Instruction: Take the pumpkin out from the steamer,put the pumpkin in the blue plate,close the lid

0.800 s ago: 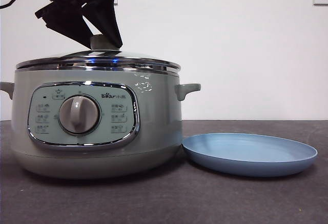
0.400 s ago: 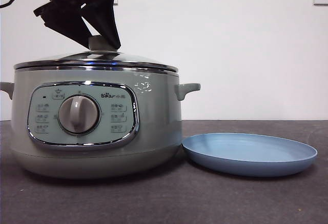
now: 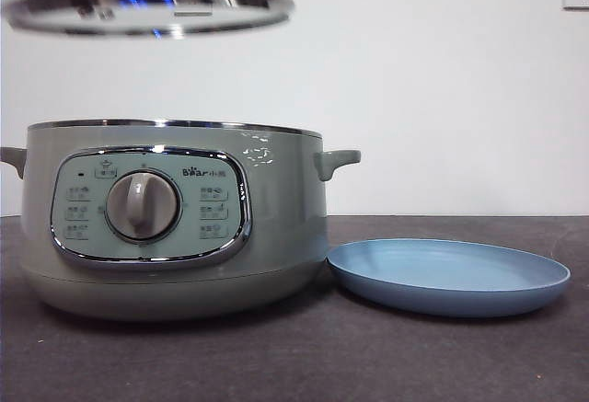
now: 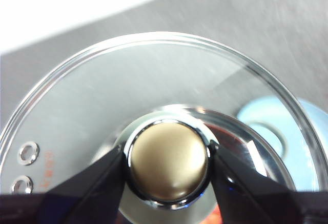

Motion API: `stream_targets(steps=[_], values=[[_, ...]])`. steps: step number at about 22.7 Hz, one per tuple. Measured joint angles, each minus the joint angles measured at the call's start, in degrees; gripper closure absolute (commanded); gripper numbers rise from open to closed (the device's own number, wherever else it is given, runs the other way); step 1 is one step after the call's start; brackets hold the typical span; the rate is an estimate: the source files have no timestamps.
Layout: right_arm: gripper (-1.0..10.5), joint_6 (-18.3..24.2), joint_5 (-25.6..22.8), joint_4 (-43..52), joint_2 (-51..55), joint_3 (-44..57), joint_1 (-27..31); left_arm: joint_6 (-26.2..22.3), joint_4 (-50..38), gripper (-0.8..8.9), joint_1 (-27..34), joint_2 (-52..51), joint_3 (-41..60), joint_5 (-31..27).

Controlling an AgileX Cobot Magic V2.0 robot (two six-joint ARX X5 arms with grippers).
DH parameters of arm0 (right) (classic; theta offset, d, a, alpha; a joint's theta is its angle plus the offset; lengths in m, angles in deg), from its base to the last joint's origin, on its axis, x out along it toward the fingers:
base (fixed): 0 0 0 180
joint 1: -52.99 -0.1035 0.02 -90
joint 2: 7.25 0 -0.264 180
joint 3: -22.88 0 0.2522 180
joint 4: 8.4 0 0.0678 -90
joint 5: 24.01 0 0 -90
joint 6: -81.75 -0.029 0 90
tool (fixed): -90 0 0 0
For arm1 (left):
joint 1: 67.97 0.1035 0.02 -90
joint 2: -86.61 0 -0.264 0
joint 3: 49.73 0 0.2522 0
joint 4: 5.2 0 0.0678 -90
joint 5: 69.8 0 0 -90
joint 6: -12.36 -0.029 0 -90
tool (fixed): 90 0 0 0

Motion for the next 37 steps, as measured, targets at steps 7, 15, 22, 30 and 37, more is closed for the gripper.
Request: stream_targets(steps=[7,15,22,30,37], values=[[5.3,-0.2,-0.2,3.8,-7.9,-1.4,-9.5,-0.5,7.1,8.22,0.0,-6.8,-0.1,-10.0],[4.3,-0.1,-4.0,3.0,-22.4,-12.2,-18.3,-1.5,12.0,8.22,0.0,-15.1,-0.1,-20.9],[3.8,3.4,-11.5,-5.9,-37.7,-29.9,-26.5,-2.6,15.5,8.23,0.0,-20.5,-0.1,-29.7],[3.7,9.7,-23.9,-19.0,-59.5,-56.6,-35.3,-2.7,17.9,8.23,0.0,-21.8,-0.1,-29.7],[3.7,13.8,-25.7,-18.7,-69.4,-57.2,-36.2,-2.7,18.1,8.23,0.0,-21.8,-0.1,-29.8]])
